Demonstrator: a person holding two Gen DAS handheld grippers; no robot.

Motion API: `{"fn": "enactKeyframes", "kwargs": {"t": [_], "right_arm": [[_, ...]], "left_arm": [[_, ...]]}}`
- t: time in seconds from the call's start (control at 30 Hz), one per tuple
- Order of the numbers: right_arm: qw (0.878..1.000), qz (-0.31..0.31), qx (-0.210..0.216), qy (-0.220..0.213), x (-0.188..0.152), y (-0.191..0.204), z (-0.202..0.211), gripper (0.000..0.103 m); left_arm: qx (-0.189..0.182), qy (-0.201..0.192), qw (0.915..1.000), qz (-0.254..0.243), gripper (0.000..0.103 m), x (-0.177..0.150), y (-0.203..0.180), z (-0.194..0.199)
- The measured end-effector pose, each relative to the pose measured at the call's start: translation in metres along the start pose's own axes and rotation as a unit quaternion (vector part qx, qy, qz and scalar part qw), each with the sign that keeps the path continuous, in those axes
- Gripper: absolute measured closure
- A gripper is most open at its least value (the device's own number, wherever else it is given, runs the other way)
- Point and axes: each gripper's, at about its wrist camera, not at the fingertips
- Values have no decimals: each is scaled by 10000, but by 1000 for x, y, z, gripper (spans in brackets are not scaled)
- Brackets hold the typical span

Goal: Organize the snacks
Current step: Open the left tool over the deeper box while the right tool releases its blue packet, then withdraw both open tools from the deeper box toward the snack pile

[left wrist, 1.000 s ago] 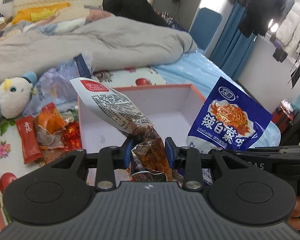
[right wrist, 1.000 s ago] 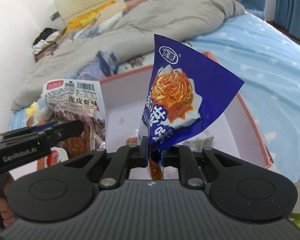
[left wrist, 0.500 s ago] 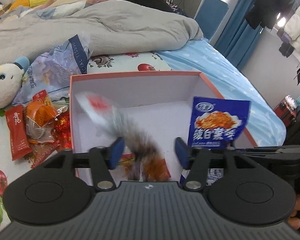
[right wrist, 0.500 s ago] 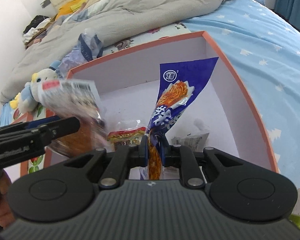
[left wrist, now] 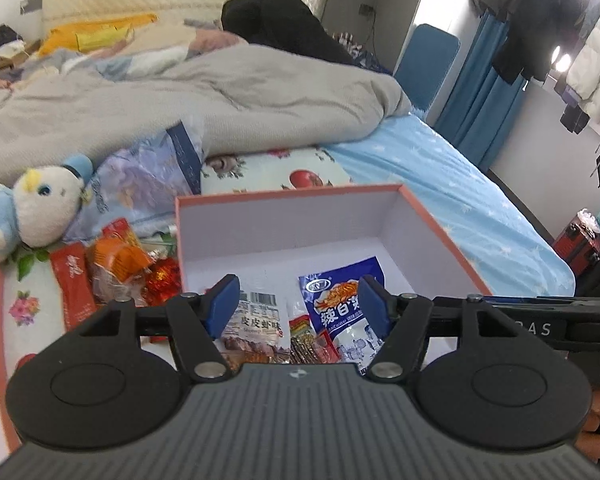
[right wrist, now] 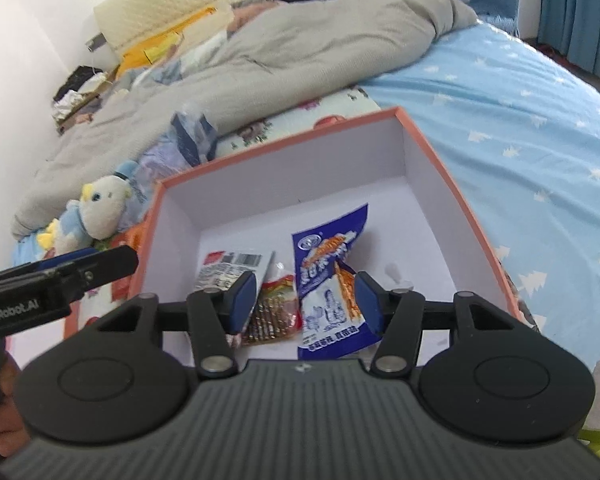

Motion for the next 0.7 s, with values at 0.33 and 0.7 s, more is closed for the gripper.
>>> {"fn": "enactKeyframes", "kwargs": {"t": [0.33, 0.7], "right_arm": [[9985, 153, 234, -460, -12, 30, 45, 46], [9951, 430, 374, -813, -32, 63, 82, 46]], "left_arm": [[52, -475, 9988, 77, 32, -20, 6, 72], [152, -816, 9960, 324, 32, -50, 24, 130]]}}
Point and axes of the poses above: each gripper's, at about its wrist camera, not at the fingertips, and z roughly against the way its jaws point, y to its left, x to its top, and after that the axes turned 7 degrees about y, right-handed
